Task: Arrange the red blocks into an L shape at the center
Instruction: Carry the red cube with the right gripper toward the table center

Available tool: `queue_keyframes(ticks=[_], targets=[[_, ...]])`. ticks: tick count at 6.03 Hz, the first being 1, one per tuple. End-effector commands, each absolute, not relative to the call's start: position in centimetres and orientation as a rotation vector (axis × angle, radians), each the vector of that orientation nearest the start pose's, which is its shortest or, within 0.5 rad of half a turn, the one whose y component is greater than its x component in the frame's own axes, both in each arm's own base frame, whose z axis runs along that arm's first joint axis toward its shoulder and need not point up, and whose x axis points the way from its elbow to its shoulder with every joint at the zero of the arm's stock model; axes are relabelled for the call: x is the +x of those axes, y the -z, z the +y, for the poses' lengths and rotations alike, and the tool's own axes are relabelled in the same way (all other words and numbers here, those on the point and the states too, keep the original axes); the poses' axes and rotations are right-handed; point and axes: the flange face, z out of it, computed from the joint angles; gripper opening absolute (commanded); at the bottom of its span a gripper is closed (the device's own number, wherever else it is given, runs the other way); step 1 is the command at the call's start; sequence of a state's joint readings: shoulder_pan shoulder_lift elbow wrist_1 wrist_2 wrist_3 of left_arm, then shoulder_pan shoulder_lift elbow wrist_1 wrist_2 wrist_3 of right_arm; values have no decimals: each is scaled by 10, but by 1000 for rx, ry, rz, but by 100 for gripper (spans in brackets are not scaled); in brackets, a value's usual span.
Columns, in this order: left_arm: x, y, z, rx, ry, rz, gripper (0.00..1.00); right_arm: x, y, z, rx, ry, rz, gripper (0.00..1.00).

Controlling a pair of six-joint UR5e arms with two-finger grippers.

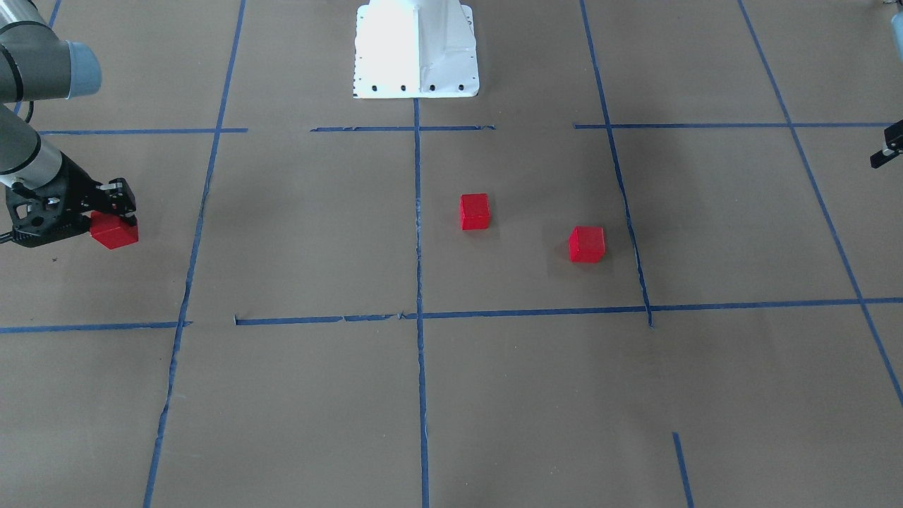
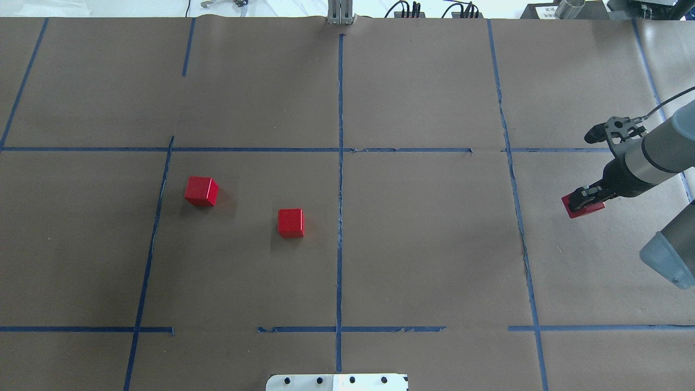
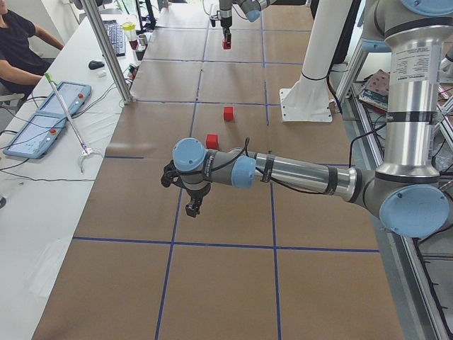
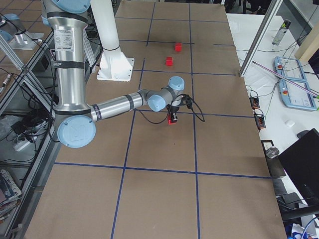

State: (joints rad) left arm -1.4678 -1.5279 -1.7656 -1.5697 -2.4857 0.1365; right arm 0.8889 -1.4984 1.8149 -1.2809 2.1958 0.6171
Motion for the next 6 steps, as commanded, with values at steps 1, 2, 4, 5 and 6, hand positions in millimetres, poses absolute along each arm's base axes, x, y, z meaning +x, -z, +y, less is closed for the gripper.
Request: queue_keyframes(ticks=[1,2,4,5,6], targets=[[-5,-567,-480,166,-296,916,100,-368,-359,-453,88,199,-972,0],[-4,-565,-480,170,-298,916,100,-415,-318,-445,60,130,-989,0],[-4,-566,-480,169,-298,916,100,-492,-246,-427,2,47,-952,0],[-4,-566,-480,169,-298,915,100,-532,-225,-429,-17,16,-935,0],[-4,-566,-480,167,-297,915,100,-551,-210,-420,-1,29,-931,0]])
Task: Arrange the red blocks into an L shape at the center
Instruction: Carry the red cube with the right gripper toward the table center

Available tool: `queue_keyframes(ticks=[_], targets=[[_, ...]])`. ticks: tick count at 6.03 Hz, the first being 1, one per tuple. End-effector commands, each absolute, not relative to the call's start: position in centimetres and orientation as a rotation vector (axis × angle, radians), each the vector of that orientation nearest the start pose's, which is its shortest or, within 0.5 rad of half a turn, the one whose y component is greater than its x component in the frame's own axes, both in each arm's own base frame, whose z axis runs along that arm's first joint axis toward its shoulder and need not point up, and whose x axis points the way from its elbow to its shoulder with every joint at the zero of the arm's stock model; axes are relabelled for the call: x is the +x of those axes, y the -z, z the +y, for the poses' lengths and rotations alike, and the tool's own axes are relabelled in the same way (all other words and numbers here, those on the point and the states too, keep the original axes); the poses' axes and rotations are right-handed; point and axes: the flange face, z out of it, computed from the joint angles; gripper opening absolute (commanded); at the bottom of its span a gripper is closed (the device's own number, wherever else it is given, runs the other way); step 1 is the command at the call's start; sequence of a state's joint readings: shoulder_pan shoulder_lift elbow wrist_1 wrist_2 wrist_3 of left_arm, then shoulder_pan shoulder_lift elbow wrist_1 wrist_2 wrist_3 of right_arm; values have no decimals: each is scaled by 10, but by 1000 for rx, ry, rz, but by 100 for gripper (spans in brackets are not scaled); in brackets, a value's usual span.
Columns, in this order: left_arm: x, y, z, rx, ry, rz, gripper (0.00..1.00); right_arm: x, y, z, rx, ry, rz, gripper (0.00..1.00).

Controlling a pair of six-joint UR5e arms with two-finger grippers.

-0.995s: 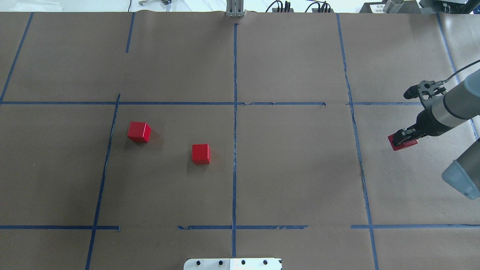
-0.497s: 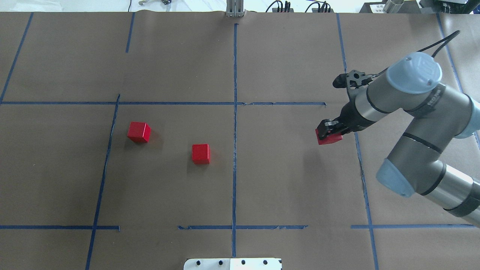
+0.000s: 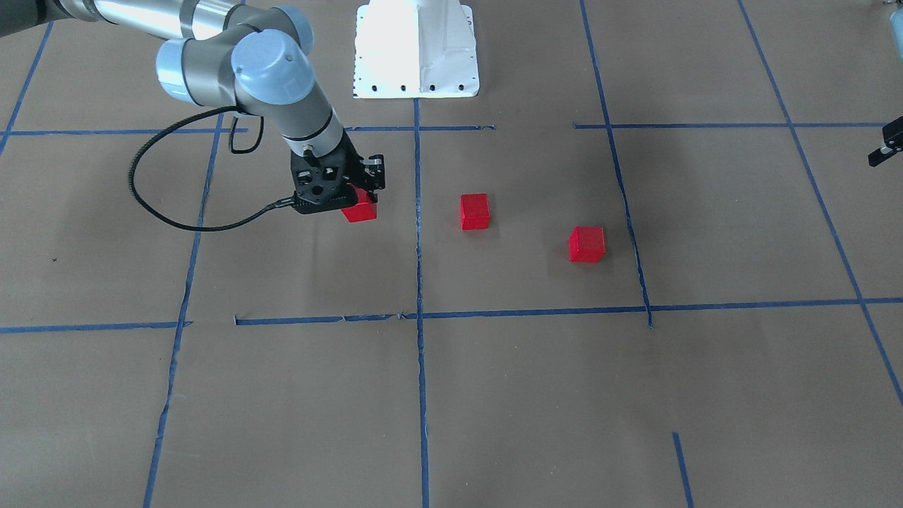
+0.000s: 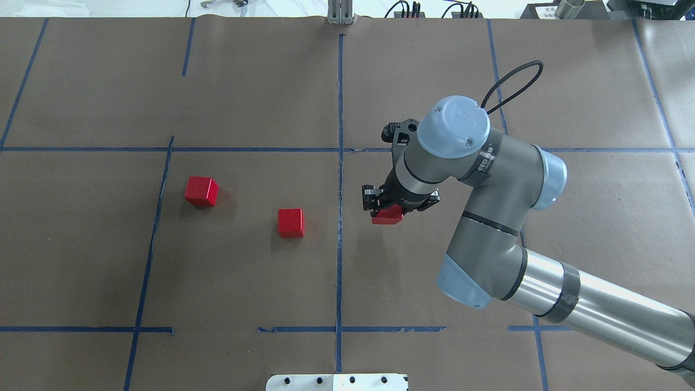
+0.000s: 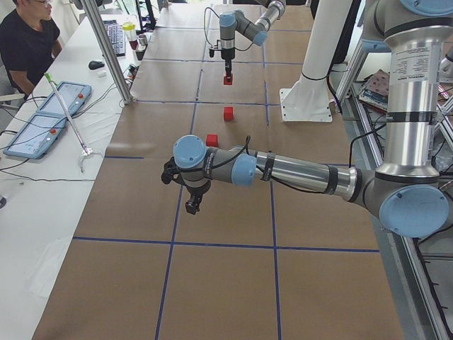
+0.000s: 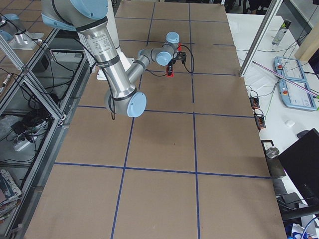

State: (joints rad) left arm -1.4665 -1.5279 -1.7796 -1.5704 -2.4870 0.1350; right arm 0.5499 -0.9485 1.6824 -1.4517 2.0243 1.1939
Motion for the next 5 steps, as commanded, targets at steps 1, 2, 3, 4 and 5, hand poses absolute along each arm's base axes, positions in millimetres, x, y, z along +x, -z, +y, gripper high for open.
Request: queue_keyframes(ticks=[1,2,3,4,5], targets=[[-4,-566,-480,167,-297,916,100,-566,-195,-411,-12,31,-886,0],[-4,-566,-480,167,-297,916,100,-582,-187,-403,-53,-29,-867,0],[-4,-566,-480,169,-298,916,100,-593,-183,-393,-63,-18,-865,0],[-4,-566,-480,169,-298,916,100,-606,-185,-385,-59,-9,-851,0],[-4,-566,-480,169,-298,916,100,-617,-183,-381,-47,-4,-839,0]])
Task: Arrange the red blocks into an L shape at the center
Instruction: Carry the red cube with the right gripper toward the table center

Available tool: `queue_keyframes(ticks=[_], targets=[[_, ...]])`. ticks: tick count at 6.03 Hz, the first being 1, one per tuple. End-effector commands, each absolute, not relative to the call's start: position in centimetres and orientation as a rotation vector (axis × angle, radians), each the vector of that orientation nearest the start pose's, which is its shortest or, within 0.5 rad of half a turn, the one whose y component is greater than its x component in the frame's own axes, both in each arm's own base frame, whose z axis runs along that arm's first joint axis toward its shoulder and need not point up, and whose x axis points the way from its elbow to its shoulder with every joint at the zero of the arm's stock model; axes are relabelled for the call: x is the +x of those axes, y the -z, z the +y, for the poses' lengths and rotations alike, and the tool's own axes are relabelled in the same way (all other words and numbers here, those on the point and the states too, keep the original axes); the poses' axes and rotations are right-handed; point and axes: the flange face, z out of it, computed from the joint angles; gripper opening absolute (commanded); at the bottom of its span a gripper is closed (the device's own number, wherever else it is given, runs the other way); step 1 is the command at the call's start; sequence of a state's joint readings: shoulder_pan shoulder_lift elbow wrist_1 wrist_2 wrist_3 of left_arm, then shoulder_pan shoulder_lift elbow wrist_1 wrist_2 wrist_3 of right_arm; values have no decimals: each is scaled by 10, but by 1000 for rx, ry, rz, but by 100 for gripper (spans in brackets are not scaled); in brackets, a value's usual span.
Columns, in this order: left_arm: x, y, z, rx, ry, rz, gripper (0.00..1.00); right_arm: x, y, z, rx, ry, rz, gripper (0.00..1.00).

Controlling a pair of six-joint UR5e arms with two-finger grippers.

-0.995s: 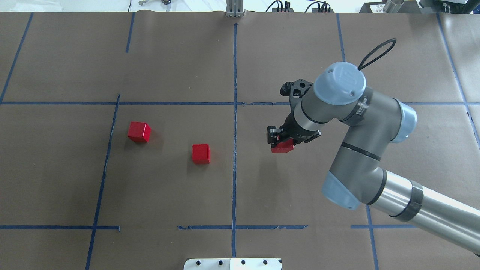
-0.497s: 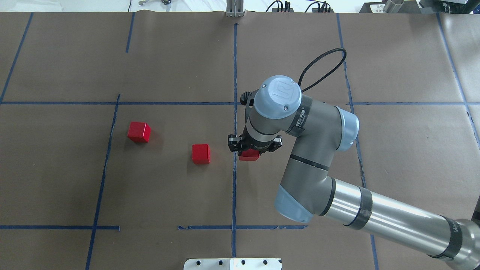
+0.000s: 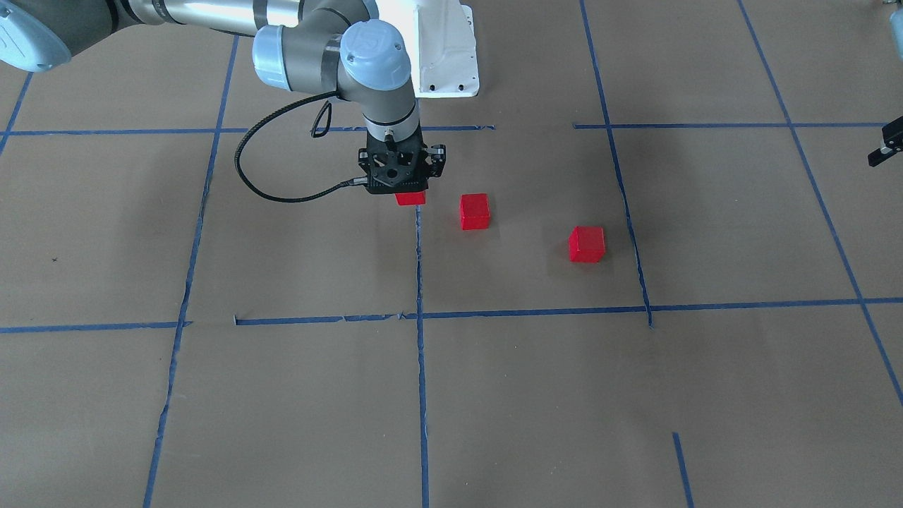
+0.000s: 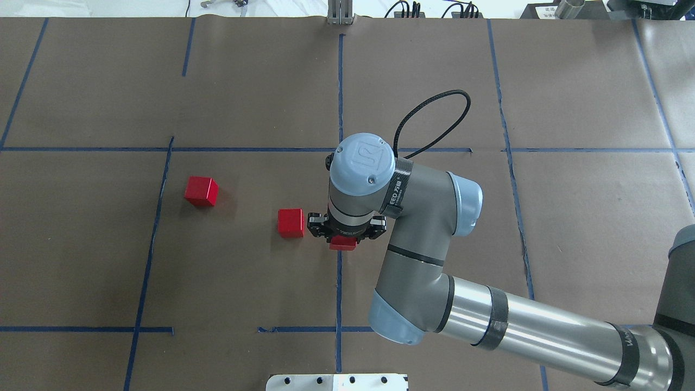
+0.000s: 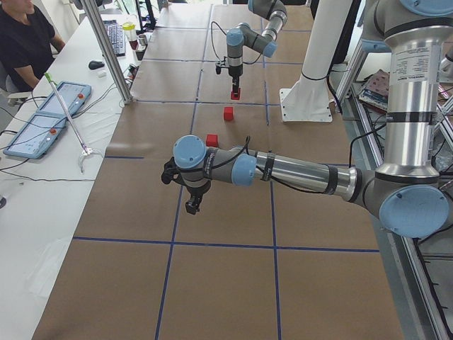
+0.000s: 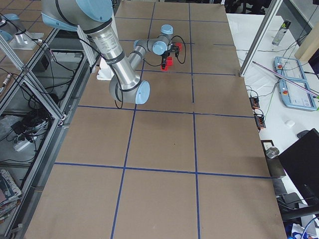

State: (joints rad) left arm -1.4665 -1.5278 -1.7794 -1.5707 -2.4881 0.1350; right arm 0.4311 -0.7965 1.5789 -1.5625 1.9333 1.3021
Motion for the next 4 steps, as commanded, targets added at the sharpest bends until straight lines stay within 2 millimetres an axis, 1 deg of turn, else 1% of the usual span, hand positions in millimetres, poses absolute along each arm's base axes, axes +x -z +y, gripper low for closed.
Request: queue_keyframes(ticks=[1,3,4], targets=[[-4,-566,-480,167,-297,916,100,-620,-186,-378,-47,1,-835,0],[-4,-566,-480,167,-297,916,100,-627,-190,-378,-50,14,-821,2],[-4,-566,-480,167,-297,916,100,-637,-187,-381,-54,15,-811,3]])
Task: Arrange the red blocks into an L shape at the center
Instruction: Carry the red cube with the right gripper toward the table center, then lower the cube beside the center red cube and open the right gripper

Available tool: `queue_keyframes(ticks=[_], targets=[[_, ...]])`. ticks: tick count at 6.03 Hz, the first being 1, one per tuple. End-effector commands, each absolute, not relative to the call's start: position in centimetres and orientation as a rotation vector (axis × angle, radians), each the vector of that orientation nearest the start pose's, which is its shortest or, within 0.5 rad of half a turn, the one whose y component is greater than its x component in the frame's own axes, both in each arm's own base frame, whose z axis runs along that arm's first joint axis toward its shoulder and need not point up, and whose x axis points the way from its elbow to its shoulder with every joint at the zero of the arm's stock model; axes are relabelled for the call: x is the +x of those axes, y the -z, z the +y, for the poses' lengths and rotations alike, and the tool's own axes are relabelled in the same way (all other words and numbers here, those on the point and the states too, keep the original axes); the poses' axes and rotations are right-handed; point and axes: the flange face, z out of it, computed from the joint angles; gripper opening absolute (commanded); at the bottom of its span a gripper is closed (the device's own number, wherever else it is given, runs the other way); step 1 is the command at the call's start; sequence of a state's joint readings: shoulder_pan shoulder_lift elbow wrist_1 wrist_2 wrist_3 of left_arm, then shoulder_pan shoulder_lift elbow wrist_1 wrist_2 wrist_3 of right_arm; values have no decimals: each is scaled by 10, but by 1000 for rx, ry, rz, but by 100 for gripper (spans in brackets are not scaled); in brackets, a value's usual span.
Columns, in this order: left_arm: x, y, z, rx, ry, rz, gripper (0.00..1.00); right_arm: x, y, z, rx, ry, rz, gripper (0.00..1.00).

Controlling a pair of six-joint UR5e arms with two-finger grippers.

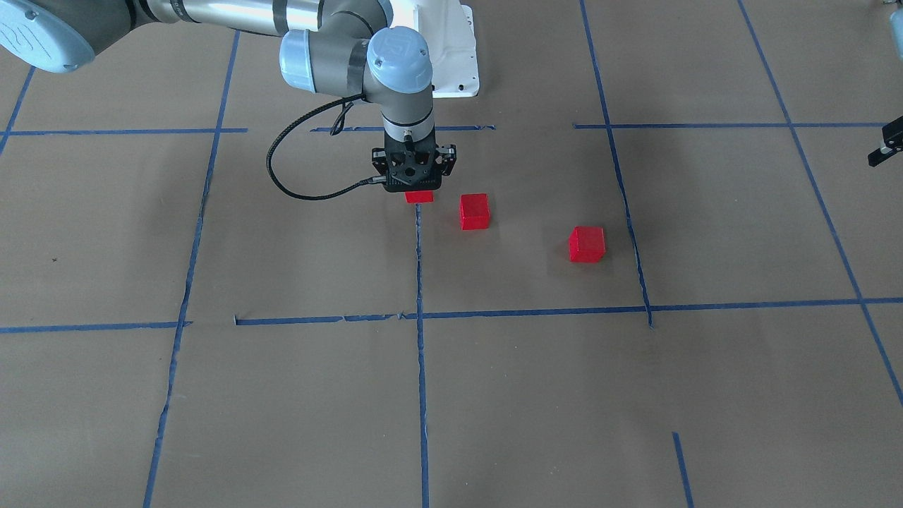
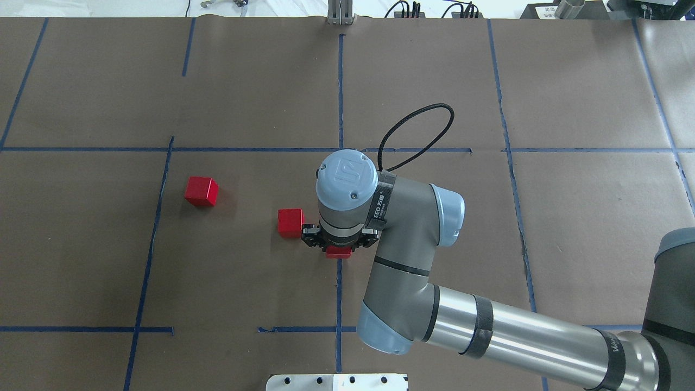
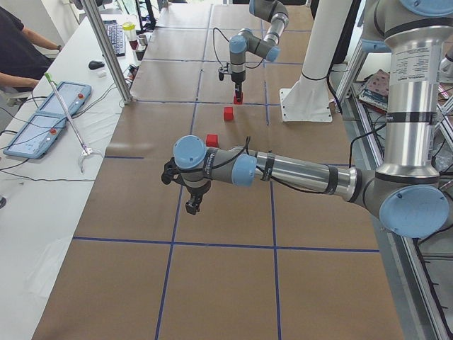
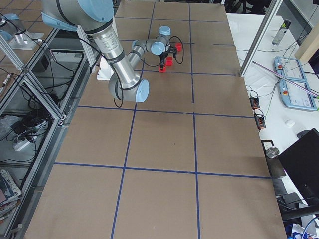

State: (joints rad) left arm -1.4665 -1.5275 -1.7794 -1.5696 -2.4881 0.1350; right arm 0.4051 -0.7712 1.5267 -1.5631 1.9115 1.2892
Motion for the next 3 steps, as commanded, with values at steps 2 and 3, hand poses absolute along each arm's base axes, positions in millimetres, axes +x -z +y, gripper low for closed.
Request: queue_keyframes(ticks=[2,3], targets=[[-4,-566,-479,168,-299,916,100,-640,-189,-382,-55,16,-801,4],[-4,-567,-479,166,-298,916,100,-640,-190,-382,-56,15,-799,4]])
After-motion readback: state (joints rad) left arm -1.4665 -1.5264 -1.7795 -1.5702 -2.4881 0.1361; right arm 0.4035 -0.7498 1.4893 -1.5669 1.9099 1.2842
